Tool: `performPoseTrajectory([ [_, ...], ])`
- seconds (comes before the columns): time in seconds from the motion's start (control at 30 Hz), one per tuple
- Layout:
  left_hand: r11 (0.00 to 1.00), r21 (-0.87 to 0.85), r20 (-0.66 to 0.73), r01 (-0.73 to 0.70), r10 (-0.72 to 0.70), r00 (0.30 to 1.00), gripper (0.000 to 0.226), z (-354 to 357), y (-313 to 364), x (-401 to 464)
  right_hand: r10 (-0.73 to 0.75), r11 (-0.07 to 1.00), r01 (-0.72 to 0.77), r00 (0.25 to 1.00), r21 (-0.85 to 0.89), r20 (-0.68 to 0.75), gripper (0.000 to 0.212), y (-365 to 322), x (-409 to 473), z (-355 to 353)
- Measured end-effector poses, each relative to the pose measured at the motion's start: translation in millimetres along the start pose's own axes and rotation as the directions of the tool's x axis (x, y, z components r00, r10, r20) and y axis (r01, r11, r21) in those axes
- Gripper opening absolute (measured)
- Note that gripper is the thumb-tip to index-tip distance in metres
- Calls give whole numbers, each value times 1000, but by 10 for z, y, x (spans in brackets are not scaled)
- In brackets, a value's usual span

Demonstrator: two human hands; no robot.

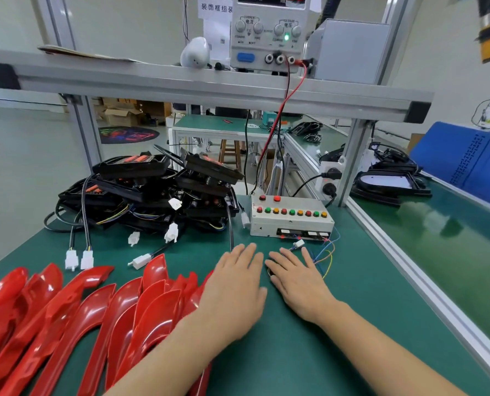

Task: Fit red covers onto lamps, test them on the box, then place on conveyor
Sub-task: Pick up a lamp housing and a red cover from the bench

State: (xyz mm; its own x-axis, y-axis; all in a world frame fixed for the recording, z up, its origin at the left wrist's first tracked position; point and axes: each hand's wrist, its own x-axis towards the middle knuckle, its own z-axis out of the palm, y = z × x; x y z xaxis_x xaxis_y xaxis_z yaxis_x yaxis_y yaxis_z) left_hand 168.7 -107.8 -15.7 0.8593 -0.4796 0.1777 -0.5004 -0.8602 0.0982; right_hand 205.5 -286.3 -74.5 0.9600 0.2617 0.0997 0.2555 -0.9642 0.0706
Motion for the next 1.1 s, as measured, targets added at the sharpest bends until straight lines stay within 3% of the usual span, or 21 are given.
performPoseTrajectory([
  [0.1,978,-188,94,85,-68,993,61,37,60,553,20,1000,-20,1000,15,0,46,50,61,4],
  [0.3,778,-509,239,368,-282,929,69,131,-12,1189,70,997,-70,997,-19,12,47,179,134,19],
  [0.43,703,-587,292,401,-278,915,70,145,-4,1292,79,997,-79,997,-21,21,47,318,174,21],
  [0.57,688,-597,299,412,-286,910,63,74,-9,1261,106,994,-105,993,-8,61,48,331,204,-66],
  [0.63,682,-608,297,407,-281,913,53,-15,-8,1195,120,992,-119,993,32,-16,47,288,228,-210],
  [0.7,711,-608,252,353,-248,935,47,-149,27,1080,172,973,-139,969,185,-177,43,209,298,-441],
  [0.77,781,-576,75,240,-242,967,43,-319,49,913,298,857,-126,912,499,-282,35,107,418,-739],
  [0.87,764,-633,-184,127,-308,933,28,-581,-79,607,403,481,-93,906,872,-126,28,-85,685,-1141],
  [0.93,679,-725,-221,115,-387,895,29,-701,-235,442,423,249,-160,905,955,41,31,-219,897,-1363],
  [0.97,616,-780,-210,112,-426,880,32,-730,-313,381,423,190,-222,898,956,124,36,-282,998,-1449],
  [1.1,326,-940,-87,98,-509,856,34,-756,-548,246,365,87,-427,854,900,370,60,-474,1304,-1588],
])
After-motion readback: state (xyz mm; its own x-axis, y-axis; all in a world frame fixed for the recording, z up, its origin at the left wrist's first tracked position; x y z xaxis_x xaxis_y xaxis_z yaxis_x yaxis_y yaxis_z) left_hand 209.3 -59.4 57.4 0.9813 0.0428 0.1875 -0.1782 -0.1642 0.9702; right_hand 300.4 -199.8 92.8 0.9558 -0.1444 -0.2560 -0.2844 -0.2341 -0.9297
